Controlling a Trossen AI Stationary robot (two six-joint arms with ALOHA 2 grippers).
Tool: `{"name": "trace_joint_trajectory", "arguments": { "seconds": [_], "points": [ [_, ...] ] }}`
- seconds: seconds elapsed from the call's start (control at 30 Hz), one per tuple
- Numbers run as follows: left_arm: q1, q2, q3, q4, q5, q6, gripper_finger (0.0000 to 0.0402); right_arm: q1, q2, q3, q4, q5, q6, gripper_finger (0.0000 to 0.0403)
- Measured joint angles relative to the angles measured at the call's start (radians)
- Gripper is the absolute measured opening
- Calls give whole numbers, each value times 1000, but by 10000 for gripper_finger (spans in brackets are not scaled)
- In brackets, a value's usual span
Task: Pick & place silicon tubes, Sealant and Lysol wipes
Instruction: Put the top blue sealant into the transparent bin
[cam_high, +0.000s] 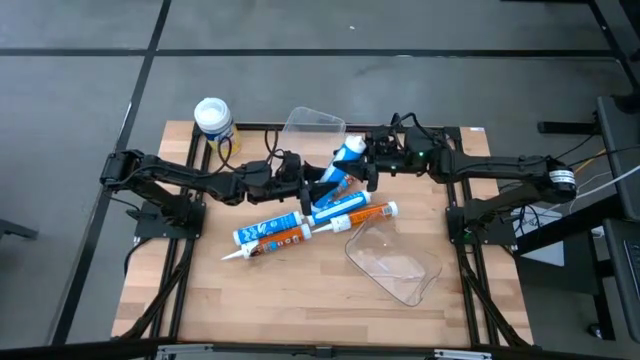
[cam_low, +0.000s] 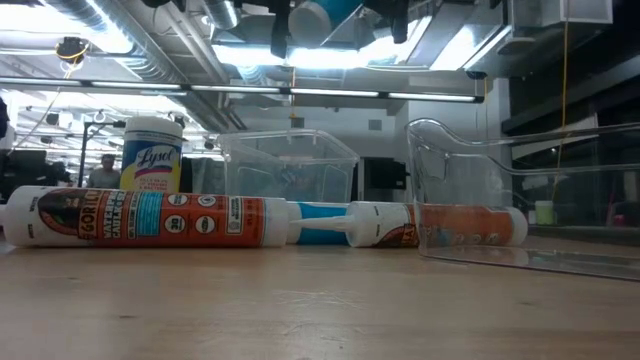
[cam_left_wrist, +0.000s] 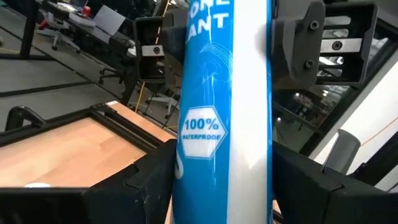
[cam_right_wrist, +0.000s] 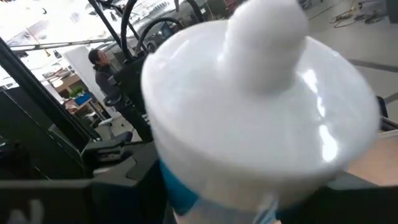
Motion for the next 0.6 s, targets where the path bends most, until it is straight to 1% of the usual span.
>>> {"name": "trace_joint_trajectory", "arguments": {
  "seconds": [0.2, 0.37, 0.47, 0.6],
  "points": [
    [2, -3, 1, 23, -37, -73, 266, -1, -8, -2, -33, 6, -33, 218],
    [10, -7, 3, 18, -33, -100, 297, -1, -7, -5, -45, 14, -44, 218],
    [13, -6, 3, 16, -34, -80, 308, -1, -7, -5, -67, 14, -40, 218],
    [14, -8, 3, 13, -44, -57, 310, -1, -22, -5, -138, -34, -29, 218]
  ]
}}
